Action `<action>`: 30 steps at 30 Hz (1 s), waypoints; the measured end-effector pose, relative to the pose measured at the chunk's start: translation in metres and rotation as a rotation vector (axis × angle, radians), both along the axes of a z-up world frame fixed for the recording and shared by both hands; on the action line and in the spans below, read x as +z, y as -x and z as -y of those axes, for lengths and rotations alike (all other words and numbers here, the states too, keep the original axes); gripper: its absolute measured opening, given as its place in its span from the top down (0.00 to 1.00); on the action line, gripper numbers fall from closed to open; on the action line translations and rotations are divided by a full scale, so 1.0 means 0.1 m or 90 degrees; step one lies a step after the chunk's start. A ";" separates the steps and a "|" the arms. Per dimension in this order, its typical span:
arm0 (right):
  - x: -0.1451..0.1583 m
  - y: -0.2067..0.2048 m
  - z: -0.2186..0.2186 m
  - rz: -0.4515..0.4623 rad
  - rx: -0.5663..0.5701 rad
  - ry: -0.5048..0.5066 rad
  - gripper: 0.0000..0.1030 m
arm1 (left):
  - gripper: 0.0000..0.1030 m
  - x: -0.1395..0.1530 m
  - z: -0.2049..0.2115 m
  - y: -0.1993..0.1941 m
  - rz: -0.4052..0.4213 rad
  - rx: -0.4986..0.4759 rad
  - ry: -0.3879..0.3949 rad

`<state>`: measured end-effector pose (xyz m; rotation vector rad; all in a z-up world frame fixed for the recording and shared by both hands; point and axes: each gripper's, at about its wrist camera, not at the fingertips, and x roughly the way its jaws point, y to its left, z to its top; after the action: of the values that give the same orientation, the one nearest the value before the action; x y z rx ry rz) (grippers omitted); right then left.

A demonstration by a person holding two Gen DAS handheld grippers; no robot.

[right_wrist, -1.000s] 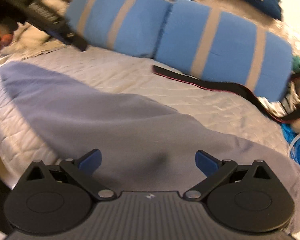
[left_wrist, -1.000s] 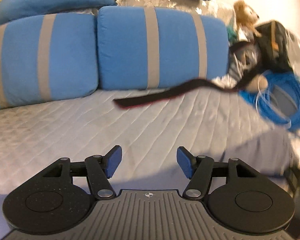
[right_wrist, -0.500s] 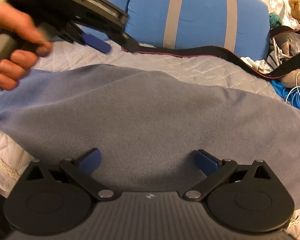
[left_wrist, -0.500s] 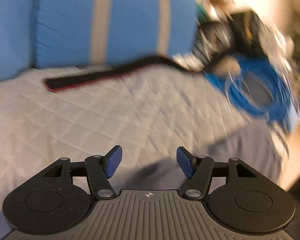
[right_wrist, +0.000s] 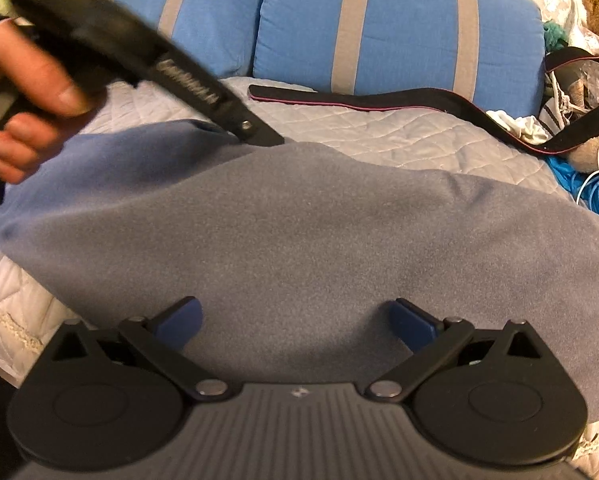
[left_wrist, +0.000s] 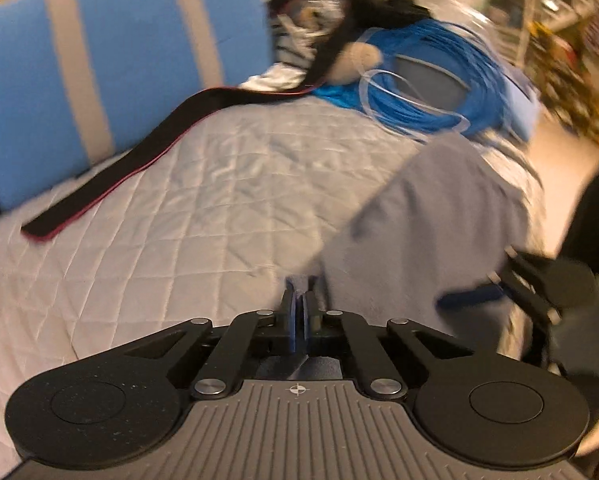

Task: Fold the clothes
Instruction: 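Grasp the grey sweatpants edge with the left gripper and pull it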

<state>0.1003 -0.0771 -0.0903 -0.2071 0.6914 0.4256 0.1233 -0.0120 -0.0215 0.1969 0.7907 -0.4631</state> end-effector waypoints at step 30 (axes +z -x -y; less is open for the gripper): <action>0.00 0.03 -0.05 -0.004 -0.016 0.009 0.00 | 0.77 -0.45 -0.60 -0.73 -0.325 0.139 0.355</action>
<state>0.0977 -0.0719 -0.0904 -0.2105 0.7030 0.3967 0.1965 0.0476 -0.0664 -0.5414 1.1310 -0.5153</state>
